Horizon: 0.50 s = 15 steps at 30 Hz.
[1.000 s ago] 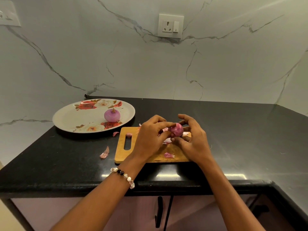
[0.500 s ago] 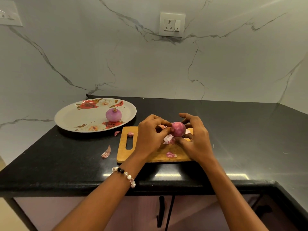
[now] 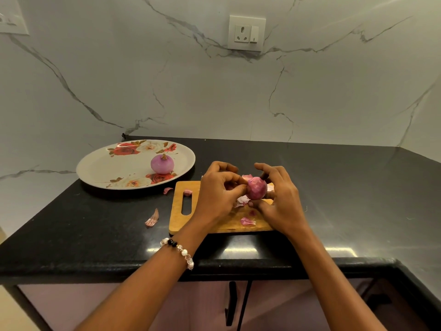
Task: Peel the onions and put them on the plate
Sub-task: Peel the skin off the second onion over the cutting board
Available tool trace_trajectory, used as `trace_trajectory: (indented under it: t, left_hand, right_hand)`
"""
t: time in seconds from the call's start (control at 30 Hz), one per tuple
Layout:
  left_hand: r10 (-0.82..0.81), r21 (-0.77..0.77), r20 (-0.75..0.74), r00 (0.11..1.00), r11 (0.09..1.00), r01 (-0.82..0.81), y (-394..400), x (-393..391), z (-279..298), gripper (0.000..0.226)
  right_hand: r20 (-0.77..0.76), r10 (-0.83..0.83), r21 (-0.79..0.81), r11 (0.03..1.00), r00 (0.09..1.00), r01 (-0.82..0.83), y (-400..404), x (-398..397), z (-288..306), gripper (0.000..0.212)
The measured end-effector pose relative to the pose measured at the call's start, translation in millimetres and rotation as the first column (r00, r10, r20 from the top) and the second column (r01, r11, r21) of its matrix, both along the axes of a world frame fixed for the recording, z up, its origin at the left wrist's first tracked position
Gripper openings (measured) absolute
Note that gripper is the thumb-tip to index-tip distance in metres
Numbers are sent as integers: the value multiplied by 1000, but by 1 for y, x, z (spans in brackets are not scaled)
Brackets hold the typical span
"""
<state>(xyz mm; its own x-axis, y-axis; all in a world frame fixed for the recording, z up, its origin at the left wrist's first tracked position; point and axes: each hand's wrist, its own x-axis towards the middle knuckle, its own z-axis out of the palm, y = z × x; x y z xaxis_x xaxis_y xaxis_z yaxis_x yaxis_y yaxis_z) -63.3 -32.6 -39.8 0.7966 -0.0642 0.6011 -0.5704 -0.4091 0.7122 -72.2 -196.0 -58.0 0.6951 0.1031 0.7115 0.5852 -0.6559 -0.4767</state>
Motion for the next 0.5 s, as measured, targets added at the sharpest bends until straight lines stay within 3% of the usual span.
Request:
trace_trajectory:
  t: [0.5]
  left_hand:
    - [-35,104,10,999,994,34,-4,0,-1,7]
  right_hand:
    - [3,-12,14,1000,1000,12,0,0,1,80]
